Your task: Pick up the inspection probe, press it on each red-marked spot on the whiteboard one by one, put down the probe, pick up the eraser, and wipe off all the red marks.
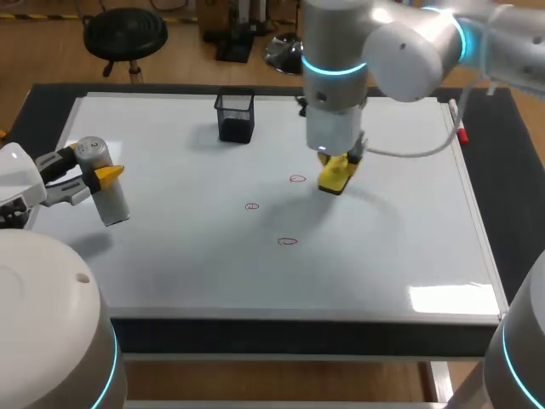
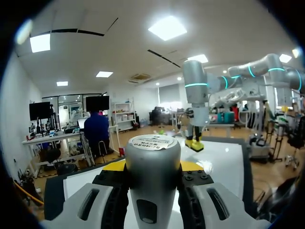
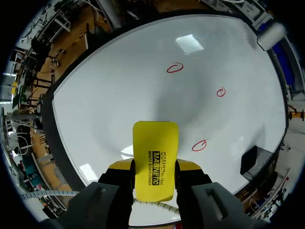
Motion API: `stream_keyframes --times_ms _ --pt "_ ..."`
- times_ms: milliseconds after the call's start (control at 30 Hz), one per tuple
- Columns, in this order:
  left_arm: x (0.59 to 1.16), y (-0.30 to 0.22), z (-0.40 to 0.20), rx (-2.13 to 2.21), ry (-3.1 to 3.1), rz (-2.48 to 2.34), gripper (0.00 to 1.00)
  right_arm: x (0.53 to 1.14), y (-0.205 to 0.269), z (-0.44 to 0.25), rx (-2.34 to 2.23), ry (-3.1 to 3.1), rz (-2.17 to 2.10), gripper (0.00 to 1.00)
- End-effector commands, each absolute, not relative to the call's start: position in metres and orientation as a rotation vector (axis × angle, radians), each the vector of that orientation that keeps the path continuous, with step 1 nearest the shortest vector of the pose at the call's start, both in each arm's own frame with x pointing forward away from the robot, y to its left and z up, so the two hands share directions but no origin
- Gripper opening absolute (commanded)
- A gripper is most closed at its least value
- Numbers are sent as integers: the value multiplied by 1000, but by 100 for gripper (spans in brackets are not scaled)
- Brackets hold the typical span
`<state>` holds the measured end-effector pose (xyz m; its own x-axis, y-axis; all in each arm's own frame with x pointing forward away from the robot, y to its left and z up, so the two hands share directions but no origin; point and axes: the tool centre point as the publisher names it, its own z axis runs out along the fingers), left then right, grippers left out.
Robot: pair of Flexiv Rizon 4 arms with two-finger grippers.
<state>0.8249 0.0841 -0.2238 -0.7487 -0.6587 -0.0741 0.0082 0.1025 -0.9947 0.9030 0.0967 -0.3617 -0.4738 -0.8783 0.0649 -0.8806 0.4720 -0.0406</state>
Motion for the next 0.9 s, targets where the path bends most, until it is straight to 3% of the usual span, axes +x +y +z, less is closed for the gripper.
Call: stream_keyframes --times_ms 33,467,900 --pt "825 83 -223 -635 1869 -1690 0 902 126 -363 1679 -2584 170 0" --pt "825 83 -223 -635 1869 -1690 0 891 209 -368 1970 -2395 143 0" --pt "825 83 -223 -635 1869 -1690 0 875 244 -370 2113 -2267 149 0"
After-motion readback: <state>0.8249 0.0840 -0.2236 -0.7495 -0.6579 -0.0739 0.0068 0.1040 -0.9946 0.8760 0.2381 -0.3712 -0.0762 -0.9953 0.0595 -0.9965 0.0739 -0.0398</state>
